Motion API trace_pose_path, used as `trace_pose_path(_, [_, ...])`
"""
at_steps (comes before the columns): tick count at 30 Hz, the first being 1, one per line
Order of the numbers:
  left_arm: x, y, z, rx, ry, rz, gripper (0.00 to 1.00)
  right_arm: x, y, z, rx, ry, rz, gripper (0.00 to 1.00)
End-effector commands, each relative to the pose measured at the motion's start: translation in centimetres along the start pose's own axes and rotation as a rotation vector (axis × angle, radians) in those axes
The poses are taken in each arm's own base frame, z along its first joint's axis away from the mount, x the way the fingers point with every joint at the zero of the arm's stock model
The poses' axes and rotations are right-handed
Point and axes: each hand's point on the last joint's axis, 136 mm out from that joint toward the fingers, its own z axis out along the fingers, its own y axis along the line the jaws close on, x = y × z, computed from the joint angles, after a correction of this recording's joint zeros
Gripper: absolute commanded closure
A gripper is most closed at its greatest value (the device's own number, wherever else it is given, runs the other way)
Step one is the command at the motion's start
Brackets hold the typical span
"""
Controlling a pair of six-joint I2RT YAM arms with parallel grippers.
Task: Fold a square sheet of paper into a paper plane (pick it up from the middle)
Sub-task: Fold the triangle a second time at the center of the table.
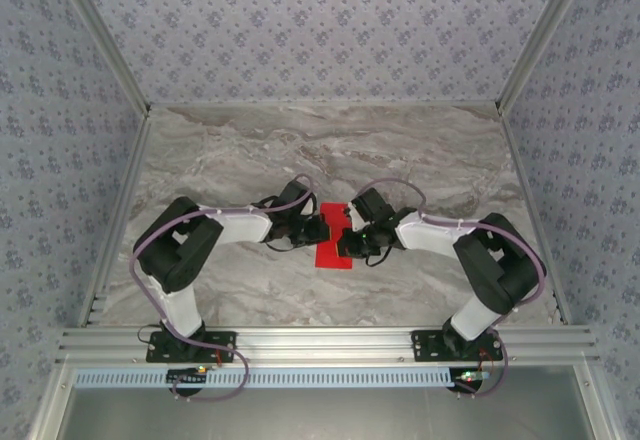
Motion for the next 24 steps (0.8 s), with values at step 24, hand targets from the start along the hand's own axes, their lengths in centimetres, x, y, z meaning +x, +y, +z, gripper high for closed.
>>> trace_pose_path(24, [0.8, 1.5, 0.8, -0.069, 0.037, -0.024, 0.96, 4.6, -3.6, -3.8, 0.091, 0.052, 0.055, 1.00])
